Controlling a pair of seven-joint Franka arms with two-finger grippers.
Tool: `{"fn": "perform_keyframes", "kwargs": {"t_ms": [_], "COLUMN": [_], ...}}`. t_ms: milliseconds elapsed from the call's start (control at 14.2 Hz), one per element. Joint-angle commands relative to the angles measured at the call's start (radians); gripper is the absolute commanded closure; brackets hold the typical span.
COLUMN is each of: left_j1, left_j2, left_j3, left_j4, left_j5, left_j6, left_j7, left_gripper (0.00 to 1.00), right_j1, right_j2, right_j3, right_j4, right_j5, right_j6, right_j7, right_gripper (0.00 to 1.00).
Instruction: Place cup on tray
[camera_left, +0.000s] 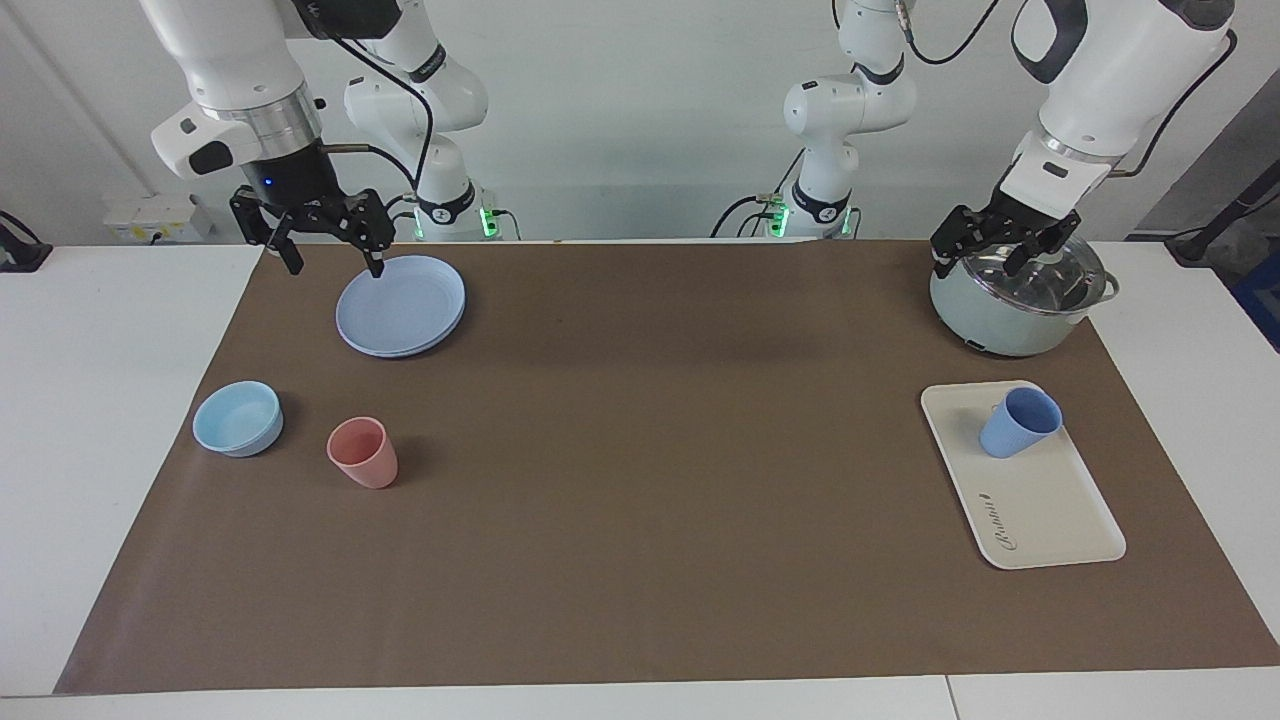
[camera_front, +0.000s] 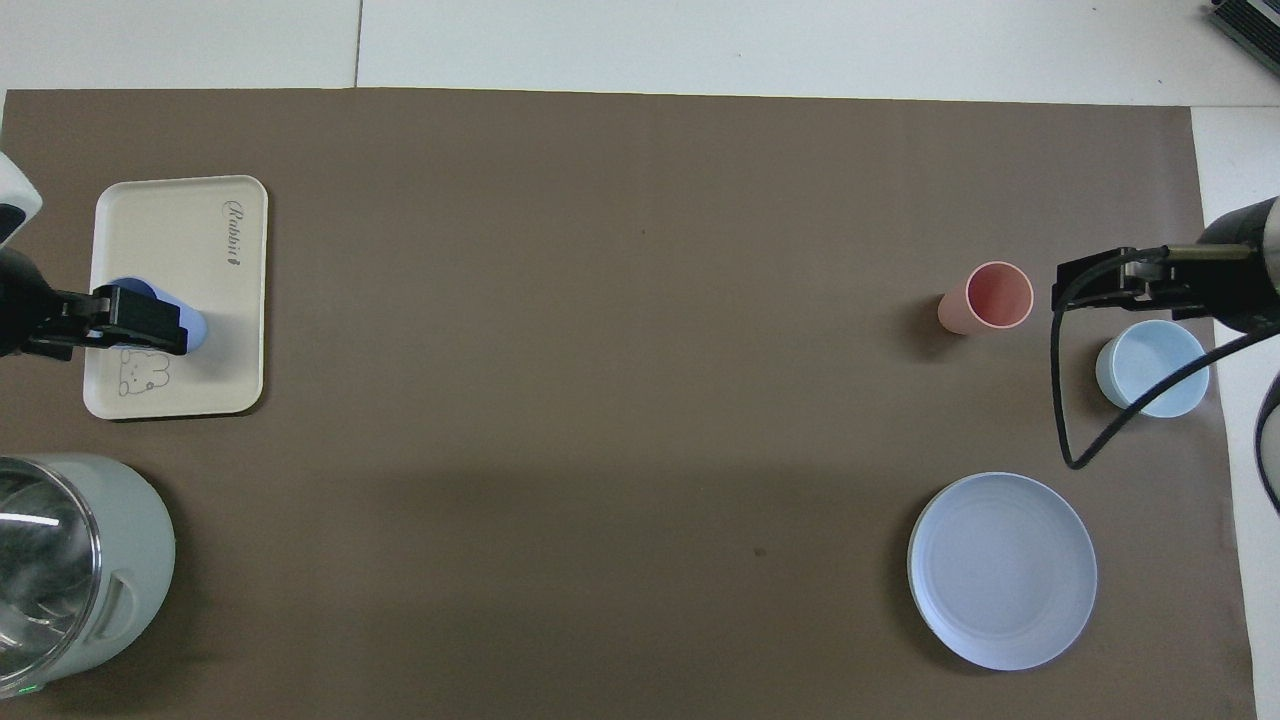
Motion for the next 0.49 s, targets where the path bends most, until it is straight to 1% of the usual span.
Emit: {"fn": "perform_keyframes", "kwargs": {"t_ms": [0,70,141,352,423], "left_j1": [0.001,0.004,0.004,0.000,0.000], "left_j2": [-0.008,-0.002,-0.004,-0.005,-0.005], "left_j3": [-0.001,-0.002,-0.004,-0.002,-0.002], "left_j4": [0.041,0.061,0.061,0.056,0.055], "left_j5": [0.011,0.009,0.009,0.008,0.008], "left_j6": [-0.059,-0.079,-0.082,-0.074,-0.073], "left_j7": [-0.013,-0.013,-0.008,-0.005,-0.005], "left_gripper": [0.00,0.00,0.00,0.00,0.00], "right_j1": [-0.004,-0.004,-0.004,-0.005,-0.010], "right_j2": [-0.009,-0.033,-0.044,-0.043,-0.043], "right_j3": [0.001,0.001,0.001,-0.001,-0.001], "right_j4": [-0.008,-0.053,-0.068,-0.069,-0.070], "right_j5": [-0.003,-0.003,-0.003,0.003,0.026], "right_j6": [-0.033,-0.025,-0.020,-0.013,-0.013], "right_j7": [0.010,0.007,0.007,0.004,-0.006], "right_gripper": [0.00,0.00,0.00,0.00,0.00]}}
